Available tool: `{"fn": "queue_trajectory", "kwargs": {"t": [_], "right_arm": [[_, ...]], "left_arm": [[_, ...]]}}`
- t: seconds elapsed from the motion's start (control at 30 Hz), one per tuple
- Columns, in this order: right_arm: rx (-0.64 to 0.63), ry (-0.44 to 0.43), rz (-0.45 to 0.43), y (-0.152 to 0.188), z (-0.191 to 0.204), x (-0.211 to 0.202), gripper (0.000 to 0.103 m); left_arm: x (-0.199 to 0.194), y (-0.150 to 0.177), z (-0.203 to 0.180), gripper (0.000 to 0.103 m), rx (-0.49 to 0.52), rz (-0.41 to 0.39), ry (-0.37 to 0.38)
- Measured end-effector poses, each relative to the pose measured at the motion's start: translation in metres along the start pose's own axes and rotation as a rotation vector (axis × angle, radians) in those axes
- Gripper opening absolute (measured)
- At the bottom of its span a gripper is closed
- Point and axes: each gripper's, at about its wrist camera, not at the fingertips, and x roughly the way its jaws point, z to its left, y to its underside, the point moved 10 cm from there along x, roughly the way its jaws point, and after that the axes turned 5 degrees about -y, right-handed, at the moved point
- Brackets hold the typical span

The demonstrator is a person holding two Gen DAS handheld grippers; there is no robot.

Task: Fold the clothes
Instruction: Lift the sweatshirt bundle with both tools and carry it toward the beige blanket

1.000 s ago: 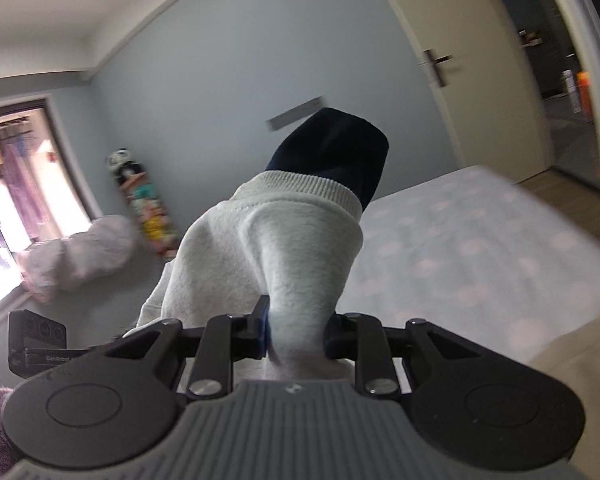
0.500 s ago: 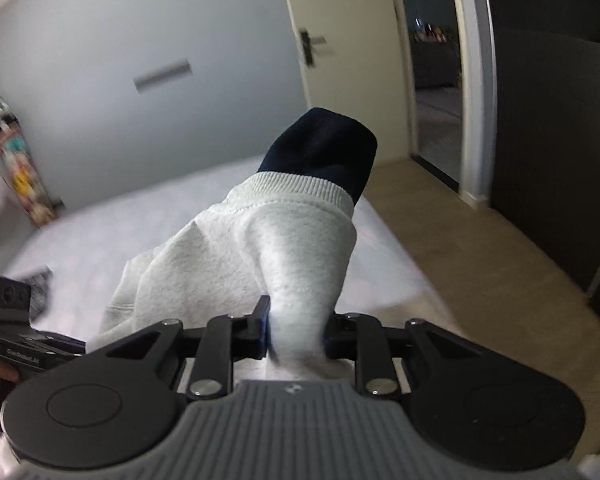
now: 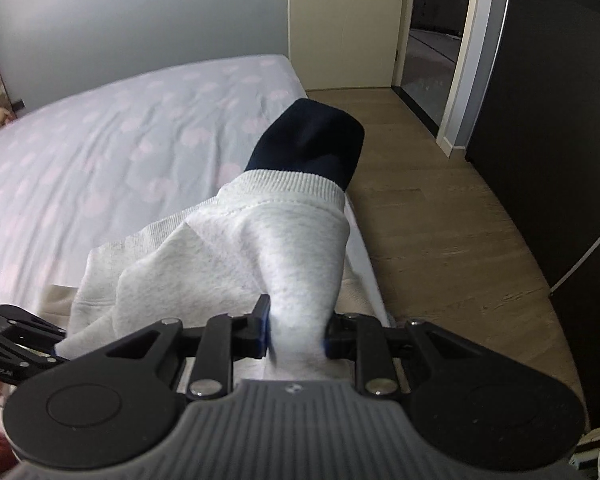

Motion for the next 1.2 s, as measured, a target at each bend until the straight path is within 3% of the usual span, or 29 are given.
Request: {"fn": "queue_trajectory", "kwargs": {"t": [0.17,0.27,0.33,0.43,0.53,0.7,0.87,0.97,1.07,1.17,1.2], "right_arm": [[0.032,0.043,0.018,-0.010,-0.006,0.053,0.029],[0.078,0.077,0.028,-0.004,-0.016,0.076,0.039],[0.137,0.119,0.006,0.003,-0.023,0.078,0.055],[0.211,0.182,-0.065,0.001,-0.035,0.067,0.067],[0.287,0.181,-0.115,0.016,-0.046,0.039,0.071],[0.536,0.187,-0.216,0.092,-0.079,-0.024,0.084],[0.841,0.120,-0.330,0.184,-0.101,-0.051,0.086],[0.994,0.023,-0.418,0.225,-0.101,-0.051,0.093],[1.069,-0.035,-0.443,0.247,-0.099,-0.032,0.093],[1.104,-0.114,-0.501,0.247,-0.095,-0.021,0.091],[1.101,-0.139,-0.522,0.243,-0.093,-0.020,0.080]], "left_arm": [[0.015,-0.006,0.008,0.015,0.042,0.023,-0.066],[0.015,-0.006,0.014,0.015,0.065,0.049,-0.104],[0.022,-0.006,0.017,0.015,0.080,0.063,-0.124],[0.023,-0.002,0.023,0.015,0.075,0.075,-0.139],[0.034,-0.008,0.021,0.015,0.075,0.094,-0.151],[0.035,-0.006,0.025,0.015,0.074,0.112,-0.147],[0.033,-0.003,0.022,0.015,0.075,0.123,-0.153],[0.035,-0.004,0.019,0.016,0.088,0.129,-0.169],[0.037,-0.005,0.019,0.016,0.094,0.131,-0.181],[0.041,-0.006,0.019,0.016,0.101,0.133,-0.191],[0.042,-0.006,0.020,0.016,0.104,0.134,-0.193]]}}
